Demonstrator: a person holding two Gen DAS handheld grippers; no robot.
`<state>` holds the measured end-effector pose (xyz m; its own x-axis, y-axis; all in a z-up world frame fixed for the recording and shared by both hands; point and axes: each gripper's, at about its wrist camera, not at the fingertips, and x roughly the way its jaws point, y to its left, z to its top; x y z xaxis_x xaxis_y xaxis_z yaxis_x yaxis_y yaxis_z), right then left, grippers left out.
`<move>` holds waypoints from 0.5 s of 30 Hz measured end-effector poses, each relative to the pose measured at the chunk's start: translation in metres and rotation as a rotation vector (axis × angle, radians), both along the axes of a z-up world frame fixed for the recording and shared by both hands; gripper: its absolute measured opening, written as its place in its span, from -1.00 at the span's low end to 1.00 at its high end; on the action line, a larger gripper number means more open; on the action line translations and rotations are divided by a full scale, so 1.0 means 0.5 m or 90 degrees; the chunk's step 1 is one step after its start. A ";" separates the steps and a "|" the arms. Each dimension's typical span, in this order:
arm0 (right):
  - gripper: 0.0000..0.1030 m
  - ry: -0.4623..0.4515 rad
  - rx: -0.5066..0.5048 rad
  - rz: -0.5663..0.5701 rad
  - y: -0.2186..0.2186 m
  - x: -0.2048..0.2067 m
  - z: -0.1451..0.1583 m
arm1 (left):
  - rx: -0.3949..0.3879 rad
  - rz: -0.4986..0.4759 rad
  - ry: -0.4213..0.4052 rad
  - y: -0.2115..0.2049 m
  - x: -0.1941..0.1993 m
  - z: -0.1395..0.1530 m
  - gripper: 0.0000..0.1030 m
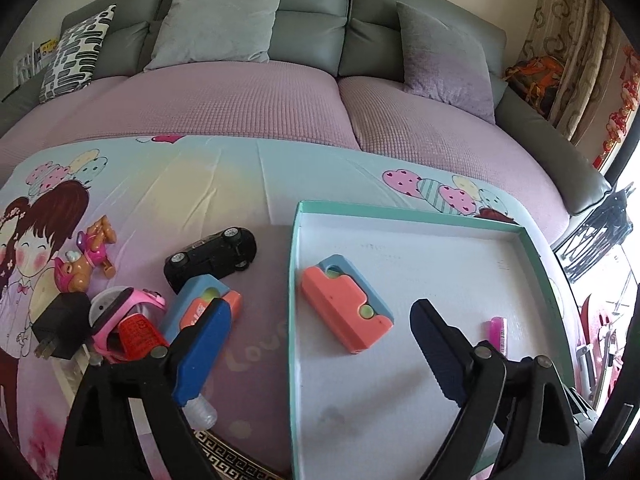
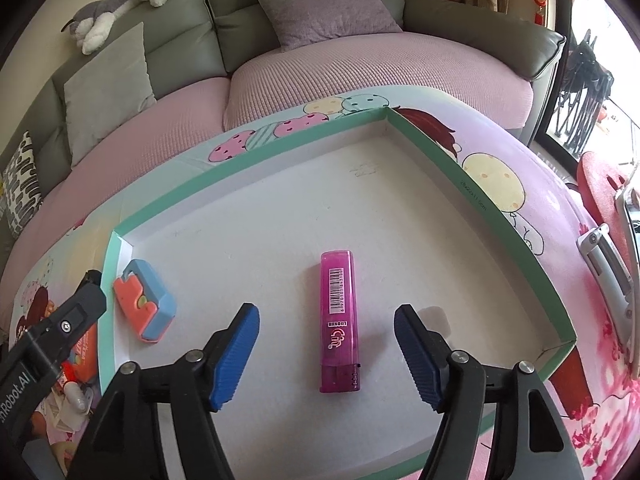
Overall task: Organize rigid objects
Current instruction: 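Withdraw both open tools from the tray back toward the item pile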
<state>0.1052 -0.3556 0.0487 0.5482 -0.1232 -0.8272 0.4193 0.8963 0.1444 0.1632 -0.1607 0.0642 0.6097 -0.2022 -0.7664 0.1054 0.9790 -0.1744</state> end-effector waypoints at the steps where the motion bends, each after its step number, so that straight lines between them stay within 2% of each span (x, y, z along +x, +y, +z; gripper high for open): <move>1: 0.51 -0.001 0.000 0.000 0.000 0.000 0.000 | 0.008 0.006 -0.002 0.003 -0.001 0.001 0.79; 6: 0.71 -0.007 -0.007 0.001 0.005 0.002 0.003 | 0.034 0.032 -0.010 0.025 -0.005 0.010 0.83; 15: 0.79 -0.058 -0.008 0.080 0.082 0.015 0.031 | 0.048 0.136 -0.041 0.152 -0.031 0.052 0.84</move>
